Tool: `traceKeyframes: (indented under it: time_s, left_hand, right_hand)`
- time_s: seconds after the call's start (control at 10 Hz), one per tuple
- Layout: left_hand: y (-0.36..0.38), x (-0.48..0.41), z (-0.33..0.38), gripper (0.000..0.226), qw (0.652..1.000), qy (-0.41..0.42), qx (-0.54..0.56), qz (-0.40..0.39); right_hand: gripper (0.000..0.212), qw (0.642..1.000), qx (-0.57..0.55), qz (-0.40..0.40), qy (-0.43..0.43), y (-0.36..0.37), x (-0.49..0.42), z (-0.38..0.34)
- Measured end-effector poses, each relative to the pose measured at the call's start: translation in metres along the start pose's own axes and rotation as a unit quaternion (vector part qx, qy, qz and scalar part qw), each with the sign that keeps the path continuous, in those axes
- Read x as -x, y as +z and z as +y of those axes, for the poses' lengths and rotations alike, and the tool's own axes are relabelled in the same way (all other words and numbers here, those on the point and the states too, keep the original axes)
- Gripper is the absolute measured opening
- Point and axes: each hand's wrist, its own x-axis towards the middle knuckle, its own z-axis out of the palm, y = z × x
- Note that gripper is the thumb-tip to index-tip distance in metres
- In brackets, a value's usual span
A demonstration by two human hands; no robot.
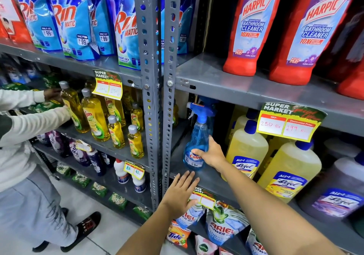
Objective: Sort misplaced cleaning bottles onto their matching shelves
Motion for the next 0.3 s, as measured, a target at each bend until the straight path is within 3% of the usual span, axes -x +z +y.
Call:
traceKeyframes:
  time_s: [0.1, 0.2, 0.3]
  left_hand:
    - [0.001, 0.001, 0.000, 0.071, 1.000, 0.005, -0.005, -0.008]
    - [-0.009, 0.000, -0.001, 0.073, 1.000, 0.008, 0.003, -0.016]
    - [-0.037, -0.002, 0.001, 0.078, 0.999, 0.011, 0.050, -0.010]
  right_hand:
    - [0.072, 1.000, -0.003, -0.021, 0.013, -0.004, 0.003, -0.003]
    - [0.085, 1.000, -0.008, -0.028, 0.007, -0.008, 0.006, -0.003]
    - [0.092, 1.000, 0.009, 0.008, -0.004, -0.018, 0.025, -0.009]
